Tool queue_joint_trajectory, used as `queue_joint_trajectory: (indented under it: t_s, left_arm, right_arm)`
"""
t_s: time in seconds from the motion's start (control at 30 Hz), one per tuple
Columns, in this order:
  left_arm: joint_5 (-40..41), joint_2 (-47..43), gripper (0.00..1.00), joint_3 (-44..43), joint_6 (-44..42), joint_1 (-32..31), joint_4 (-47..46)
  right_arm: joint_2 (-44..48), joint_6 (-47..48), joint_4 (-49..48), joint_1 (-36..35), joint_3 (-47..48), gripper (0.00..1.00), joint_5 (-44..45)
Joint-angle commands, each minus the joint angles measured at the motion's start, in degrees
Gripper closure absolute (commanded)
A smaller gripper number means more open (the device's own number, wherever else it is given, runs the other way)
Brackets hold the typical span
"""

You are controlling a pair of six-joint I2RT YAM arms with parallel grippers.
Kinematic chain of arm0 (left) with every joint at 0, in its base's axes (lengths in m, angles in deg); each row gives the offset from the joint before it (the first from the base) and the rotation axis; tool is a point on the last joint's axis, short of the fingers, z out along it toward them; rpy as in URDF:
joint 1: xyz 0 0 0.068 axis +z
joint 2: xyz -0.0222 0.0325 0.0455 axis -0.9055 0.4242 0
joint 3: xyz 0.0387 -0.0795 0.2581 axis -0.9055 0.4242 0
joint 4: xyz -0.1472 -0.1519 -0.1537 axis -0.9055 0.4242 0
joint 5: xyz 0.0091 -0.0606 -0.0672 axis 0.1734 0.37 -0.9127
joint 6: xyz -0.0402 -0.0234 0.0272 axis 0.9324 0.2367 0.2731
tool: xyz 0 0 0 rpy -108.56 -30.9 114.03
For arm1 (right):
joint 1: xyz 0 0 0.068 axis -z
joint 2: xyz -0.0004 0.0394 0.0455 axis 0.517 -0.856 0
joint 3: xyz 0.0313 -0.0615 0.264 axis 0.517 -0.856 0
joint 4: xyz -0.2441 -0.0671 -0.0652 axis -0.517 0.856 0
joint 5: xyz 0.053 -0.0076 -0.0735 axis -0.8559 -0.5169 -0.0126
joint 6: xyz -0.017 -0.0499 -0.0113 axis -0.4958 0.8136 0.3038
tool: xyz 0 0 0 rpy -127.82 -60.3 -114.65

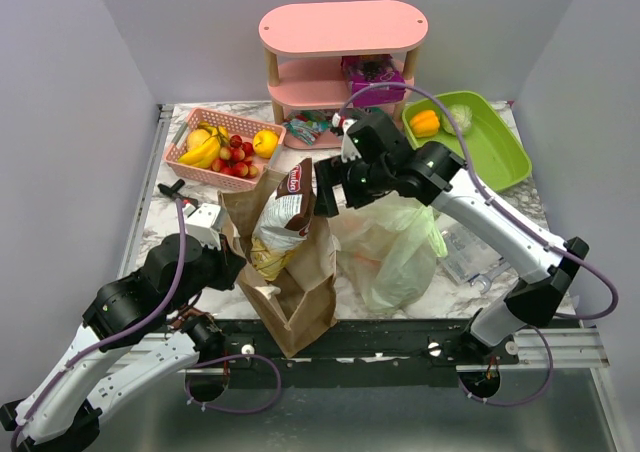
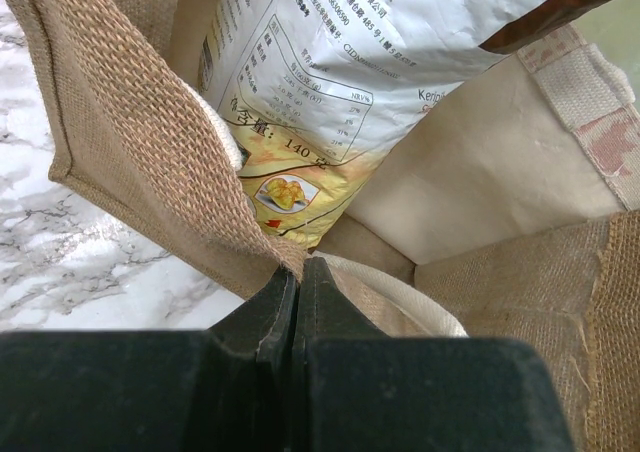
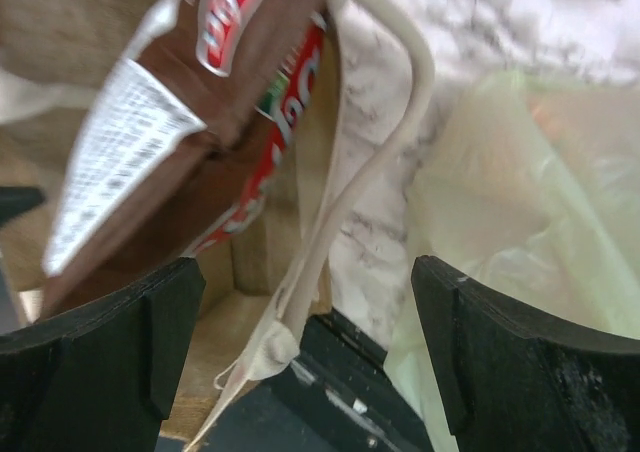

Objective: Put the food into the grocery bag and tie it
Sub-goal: Place the snack in the grocery bag, then adjust the grocery bag at the center of the board.

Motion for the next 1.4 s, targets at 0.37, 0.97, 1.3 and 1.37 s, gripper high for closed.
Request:
queue_joint_trajectory:
  t_s: [0.37, 0.97, 1.3, 1.37]
  left_arm:
    - [2.1, -1.0, 1.0, 0.4, -1.2, -0.3, -2.4]
    - [15.0, 8.3, 1.0, -12.5, -14.6, -0.2, -1.5]
    - [24.9, 14.9, 1.0, -15.8, -15.3, 3.7, 3.8]
    - [23.0, 14.8, 1.0, -14.1, -15.2, 4.3, 3.1]
  right_arm:
    - [-1.5, -5.3, -12.7, -1.0, -14.7, 0.75, -9.7]
    - [15.6, -13.0, -0.9, -1.3, -18.9, 0.99, 18.5]
    - [20.1, -15.3, 1.8, -1.4, -22.2, 0.99, 22.1]
    - [19.5, -13.9, 1.0, -1.3, -21.9, 0.99, 19.7]
